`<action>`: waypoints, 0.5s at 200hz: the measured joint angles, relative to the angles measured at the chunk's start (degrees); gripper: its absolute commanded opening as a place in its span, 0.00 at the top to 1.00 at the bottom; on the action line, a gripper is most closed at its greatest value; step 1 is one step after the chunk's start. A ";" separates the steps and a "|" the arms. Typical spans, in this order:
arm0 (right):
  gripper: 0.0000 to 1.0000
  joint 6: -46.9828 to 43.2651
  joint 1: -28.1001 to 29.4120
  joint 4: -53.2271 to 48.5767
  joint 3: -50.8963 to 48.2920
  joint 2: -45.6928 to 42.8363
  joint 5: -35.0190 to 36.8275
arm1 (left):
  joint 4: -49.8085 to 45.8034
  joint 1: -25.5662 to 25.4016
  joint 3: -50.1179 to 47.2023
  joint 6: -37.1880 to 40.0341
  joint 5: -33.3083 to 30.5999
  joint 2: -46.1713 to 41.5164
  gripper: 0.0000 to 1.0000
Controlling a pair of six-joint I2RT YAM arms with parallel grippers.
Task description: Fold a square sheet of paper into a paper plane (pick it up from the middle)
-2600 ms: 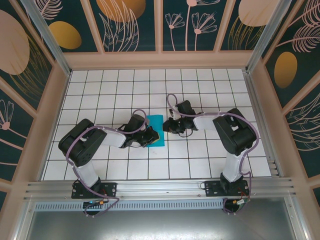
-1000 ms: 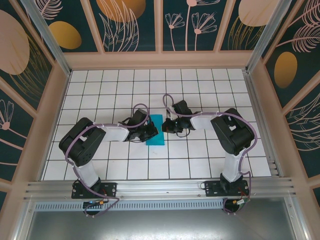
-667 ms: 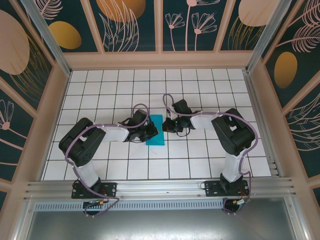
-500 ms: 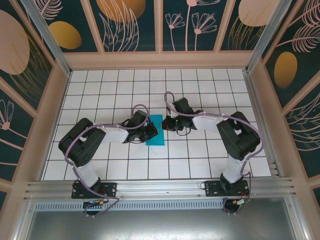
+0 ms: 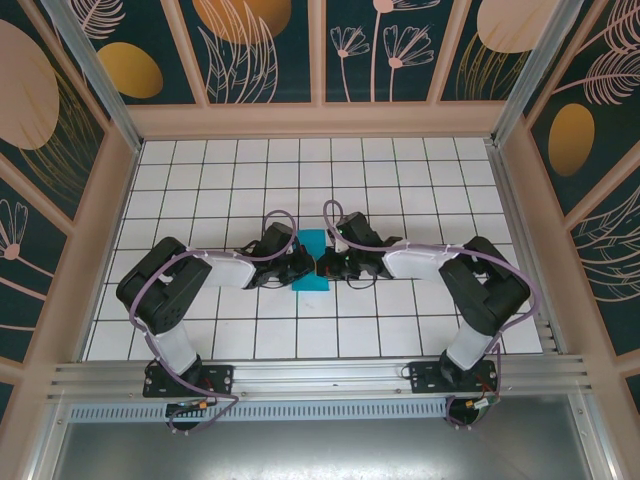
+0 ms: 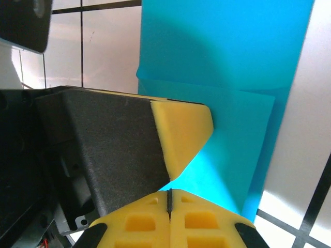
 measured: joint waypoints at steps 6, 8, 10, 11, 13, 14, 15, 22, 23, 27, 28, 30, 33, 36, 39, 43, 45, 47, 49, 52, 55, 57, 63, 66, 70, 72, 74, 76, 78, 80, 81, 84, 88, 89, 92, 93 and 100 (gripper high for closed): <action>1.00 0.11 0.09 0.00 0.00 0.33 0.15 | 0.00 0.00 0.00 0.00 -0.02 -0.02 1.00; 1.00 0.13 0.09 0.00 0.00 0.42 0.17 | 0.02 0.00 0.00 0.00 -0.02 -0.02 1.00; 1.00 0.13 0.13 0.00 0.00 0.52 0.20 | 0.02 0.00 0.00 0.00 0.00 -0.02 1.00; 1.00 0.15 0.13 0.00 0.00 0.61 0.24 | 0.02 0.00 0.00 0.00 0.00 -0.02 1.00; 1.00 0.22 0.17 -0.02 0.00 0.74 0.24 | 0.02 0.00 0.00 0.00 0.00 -0.02 1.00; 1.00 0.26 0.20 -0.02 0.00 0.76 0.24 | 0.02 0.00 0.00 0.00 0.00 -0.02 1.00; 1.00 0.28 0.20 -0.02 0.00 0.81 0.24 | 0.02 0.00 0.00 0.00 0.00 -0.02 1.00; 1.00 0.33 0.35 -0.02 0.00 1.20 0.37 | 0.04 0.00 -0.04 0.00 0.00 -0.02 1.00; 1.00 0.33 0.37 -0.02 0.00 1.22 0.39 | 0.04 0.00 -0.04 0.00 -0.02 -0.02 1.00; 1.00 0.35 0.48 -0.04 0.00 1.38 0.46 | 0.07 0.00 -0.04 0.00 0.00 -0.04 1.00; 1.00 0.35 0.50 -0.04 0.00 1.42 0.55 | 0.07 0.00 -0.04 0.00 0.00 -0.04 1.00; 1.00 0.37 0.55 -0.04 0.00 1.46 0.59 | 0.07 0.00 -0.04 0.00 -0.02 -0.07 1.00; 1.00 0.39 0.61 -0.04 0.00 1.53 0.63 | 0.04 0.00 -0.04 0.00 -0.02 -0.07 1.00; 1.00 0.42 0.66 -0.04 0.00 1.57 0.68 | 0.04 0.00 -0.04 0.00 -0.02 -0.09 1.00; 1.00 0.48 0.72 -0.04 0.00 1.60 0.76 | 0.04 0.00 -0.07 0.00 -0.02 -0.09 1.00; 1.00 0.50 0.79 -0.04 0.00 1.60 0.81 | 0.04 0.00 -0.11 0.00 -0.02 -0.11 1.00; 1.00 0.50 0.83 -0.04 0.00 1.60 0.81 | 0.04 0.00 -0.11 0.00 -0.02 -0.13 1.00; 1.00 0.50 0.85 -0.04 0.00 1.60 0.83 | 0.04 0.00 -0.15 0.00 -0.02 -0.13 1.00; 1.00 0.50 0.87 -0.04 0.00 1.60 0.87 | 0.04 0.00 -0.15 0.00 -0.02 -0.15 1.00; 1.00 0.52 0.92 -0.04 0.00 1.60 1.01 | 0.02 0.00 -0.15 0.00 -0.04 -0.20 1.00; 1.00 0.52 0.96 -0.04 0.00 1.60 1.09 | 0.00 0.00 -0.15 0.00 -0.04 -0.22 1.00; 1.00 0.52 0.98 -0.04 0.00 1.60 1.20 | 0.00 0.00 -0.15 0.00 -0.07 -0.24 1.00; 1.00 0.55 0.98 -0.04 0.00 1.60 1.40 | 0.00 0.00 -0.20 0.00 -0.04 -0.24 1.00; 1.00 0.55 0.98 -0.04 0.00 1.60 1.53 | -0.02 0.00 -0.20 0.00 -0.07 -0.24 1.00; 1.00 0.66 1.01 -0.04 0.00 1.60 1.68 | 0.00 0.00 -0.20 0.00 -0.04 -0.24 1.00; 1.00 0.76 1.03 -0.02 0.00 1.60 1.77 | 0.00 0.00 -0.20 0.00 -0.04 -0.26 1.00; 1.00 0.79 1.03 -0.04 0.00 1.60 1.86 | 0.00 0.00 -0.20 0.00 -0.04 -0.26 1.00; 1.00 0.87 1.03 -0.02 0.00 1.60 1.90 | -0.02 0.00 -0.20 0.00 -0.07 -0.26 1.00; 1.00 1.03 1.03 -0.04 0.00 1.60 2.01 | -0.02 0.00 -0.20 0.00 -0.07 -0.28 1.00; 1.00 1.05 1.03 -0.04 0.00 1.60 2.10 | -0.02 0.00 -0.20 0.00 -0.07 -0.28 1.00; 1.00 1.05 1.03 -0.04 0.00 1.60 2.12 | -0.02 0.00 -0.20 0.00 -0.07 -0.28 1.00; 1.00 1.25 1.03 -0.04 0.00 1.60 2.16 | -0.02 0.00 -0.20 0.00 -0.07 -0.28 1.00; 1.00 1.38 1.03 -0.02 0.00 1.64 2.29 | -0.02 0.00 -0.22 0.00 -0.04 -0.28 1.00; 1.00 1.40 1.05 -0.02 0.00 1.66 2.29 | -0.02 0.00 -0.22 0.00 -0.04 -0.28 1.00; 1.00 1.60 1.05 0.00 0.00 1.70 2.38 | -0.02 0.00 -0.22 0.00 -0.04 -0.28 1.00; 1.00 1.60 1.03 0.00 0.00 1.70 2.43 | -0.02 0.00 -0.22 0.00 -0.07 -0.28 1.00; 1.00 1.97 1.05 0.02 0.00 1.81 2.64 | 0.00 0.00 -0.24 0.00 -0.04 -0.28 1.00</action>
